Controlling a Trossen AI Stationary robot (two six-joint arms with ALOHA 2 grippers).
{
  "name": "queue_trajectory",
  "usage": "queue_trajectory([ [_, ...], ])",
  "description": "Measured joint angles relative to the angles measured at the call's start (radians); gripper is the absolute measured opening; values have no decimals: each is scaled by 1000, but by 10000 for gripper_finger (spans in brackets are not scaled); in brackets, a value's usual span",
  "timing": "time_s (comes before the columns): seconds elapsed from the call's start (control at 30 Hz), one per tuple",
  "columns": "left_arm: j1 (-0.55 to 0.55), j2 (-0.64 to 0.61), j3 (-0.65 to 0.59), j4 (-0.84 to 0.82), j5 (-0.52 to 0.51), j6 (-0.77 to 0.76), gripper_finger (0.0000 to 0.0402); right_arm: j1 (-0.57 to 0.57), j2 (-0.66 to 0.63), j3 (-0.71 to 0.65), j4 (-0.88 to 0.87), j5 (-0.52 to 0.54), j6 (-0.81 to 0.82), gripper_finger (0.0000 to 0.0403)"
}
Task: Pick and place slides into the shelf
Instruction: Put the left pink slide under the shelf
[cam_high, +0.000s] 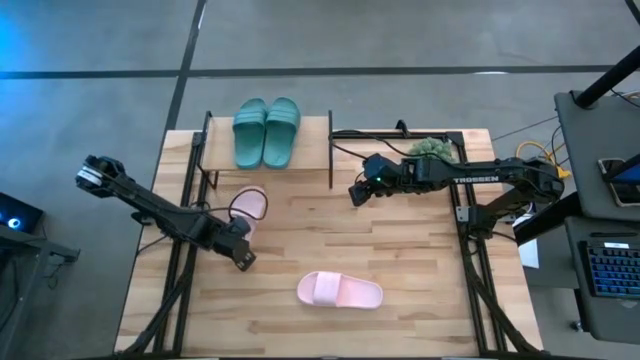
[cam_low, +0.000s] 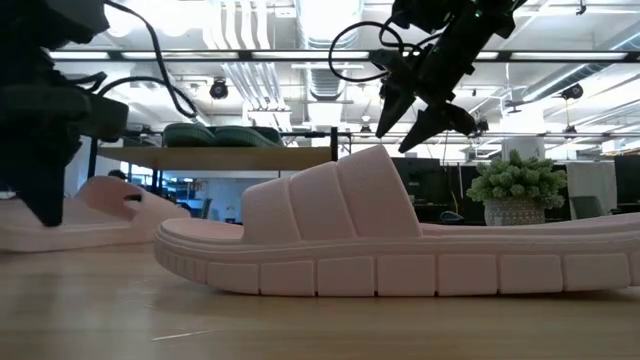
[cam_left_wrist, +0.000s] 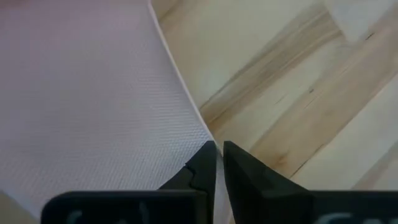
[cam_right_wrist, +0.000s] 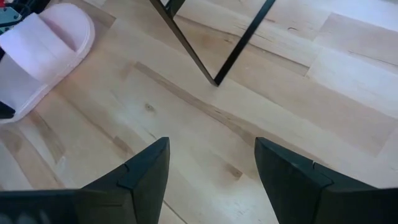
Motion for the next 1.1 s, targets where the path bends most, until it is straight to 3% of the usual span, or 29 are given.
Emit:
queue_trajectory([
  [0.2, 0, -29, 38, -11, -94, 46, 17, 0, 0, -1, 0, 0, -2, 226],
  [0.37, -1, -72, 83, -62, -107, 79, 17, 0, 0, -1, 0, 0, -3, 226],
  [0.73, -141, -100, 88, -125, 139, 126, 17, 0, 0, -1, 0, 0, -4, 226],
  [0.93, -208, -79, 48, -171, 148, -43, 17, 0, 0, -1, 0, 0, -13, 226],
  [1.1, -212, -49, 29, -160, 160, -84, 17, 0, 0, -2, 0, 0, -22, 226],
])
